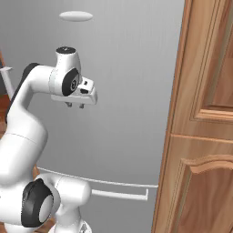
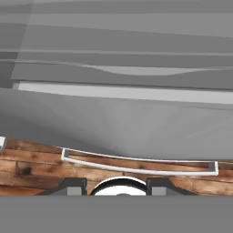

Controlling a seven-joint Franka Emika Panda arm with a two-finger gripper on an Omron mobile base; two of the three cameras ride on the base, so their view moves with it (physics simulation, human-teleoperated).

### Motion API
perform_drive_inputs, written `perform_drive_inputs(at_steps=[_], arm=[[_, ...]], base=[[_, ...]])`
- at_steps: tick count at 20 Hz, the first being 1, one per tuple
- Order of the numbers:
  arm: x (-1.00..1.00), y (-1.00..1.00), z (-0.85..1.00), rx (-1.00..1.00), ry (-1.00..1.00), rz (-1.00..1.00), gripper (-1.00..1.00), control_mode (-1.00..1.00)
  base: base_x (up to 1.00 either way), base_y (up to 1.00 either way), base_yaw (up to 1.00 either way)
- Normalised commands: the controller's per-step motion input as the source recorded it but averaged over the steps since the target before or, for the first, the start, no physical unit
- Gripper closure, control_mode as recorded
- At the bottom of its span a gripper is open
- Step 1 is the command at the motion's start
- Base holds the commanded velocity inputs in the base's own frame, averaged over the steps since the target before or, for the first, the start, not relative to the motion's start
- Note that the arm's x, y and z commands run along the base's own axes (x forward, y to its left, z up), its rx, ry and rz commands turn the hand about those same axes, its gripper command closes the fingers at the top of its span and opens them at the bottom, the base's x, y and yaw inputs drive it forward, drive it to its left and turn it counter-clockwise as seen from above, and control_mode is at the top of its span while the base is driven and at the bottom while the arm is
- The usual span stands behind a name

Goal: Open the fridge, remove the pear, mushroom, and fish, and place them on any counter.

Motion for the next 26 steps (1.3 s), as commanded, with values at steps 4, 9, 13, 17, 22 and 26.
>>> perform_drive_inputs(at_steps=[4, 9, 13, 17, 22, 26], arm=[[0.00, 0.00, 0.00, 0.00, 0.00, 0.00, -1.00, 1.00], [0.00, 0.00, 0.00, 0.00, 0.00, 0.00, -1.00, 1.00], [0.00, 0.00, 0.00, 0.00, 0.00, 0.00, -1.00, 1.00], [0.00, 0.00, 0.00, 0.00, 0.00, 0.00, -1.00, 1.00], [0.00, 0.00, 0.00, 0.00, 0.00, 0.00, -1.00, 1.00], [0.00, 0.00, 0.00, 0.00, 0.00, 0.00, -1.00, 1.00]], base=[[-0.16, 0.17, 0.00], [-0.51, 0.54, -0.01], [-0.63, 0.57, -0.02], [-0.45, 0.64, -0.03], [-0.02, 0.74, -0.03], [0.00, 0.45, -0.02]])
